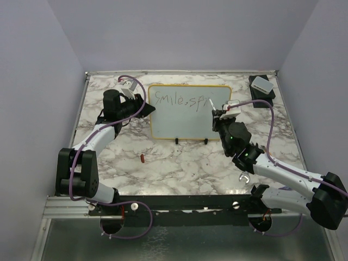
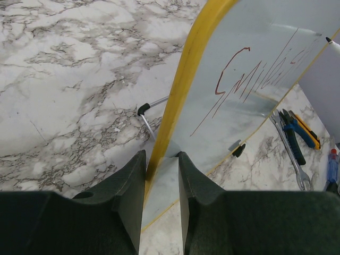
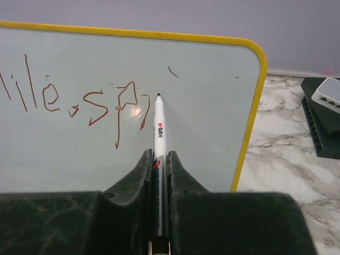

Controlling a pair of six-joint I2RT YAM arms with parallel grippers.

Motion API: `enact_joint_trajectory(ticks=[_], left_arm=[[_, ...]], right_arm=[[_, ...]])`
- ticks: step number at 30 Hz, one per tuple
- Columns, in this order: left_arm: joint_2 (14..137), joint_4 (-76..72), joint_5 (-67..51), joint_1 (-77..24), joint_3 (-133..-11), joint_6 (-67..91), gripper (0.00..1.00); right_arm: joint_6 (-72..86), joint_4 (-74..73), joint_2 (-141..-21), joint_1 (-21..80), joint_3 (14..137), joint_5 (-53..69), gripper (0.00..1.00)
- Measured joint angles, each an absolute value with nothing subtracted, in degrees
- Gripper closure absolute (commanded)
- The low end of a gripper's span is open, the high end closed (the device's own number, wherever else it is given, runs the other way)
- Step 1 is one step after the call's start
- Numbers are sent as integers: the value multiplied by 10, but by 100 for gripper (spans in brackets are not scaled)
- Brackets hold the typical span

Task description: Write a sentence on the whiteboard

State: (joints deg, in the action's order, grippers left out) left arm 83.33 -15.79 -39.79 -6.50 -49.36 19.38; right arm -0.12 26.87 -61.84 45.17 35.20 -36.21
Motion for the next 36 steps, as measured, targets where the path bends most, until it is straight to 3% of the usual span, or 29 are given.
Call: enact_joint_trajectory(ticks=[24, 36], left_arm=[[833, -158, -398, -65, -494, 194, 71], [833, -158, -398, -65, -494, 193, 71]], right_arm=[[31, 256, -632, 452, 352, -350, 99], [31, 241, -578, 452, 336, -353, 99]])
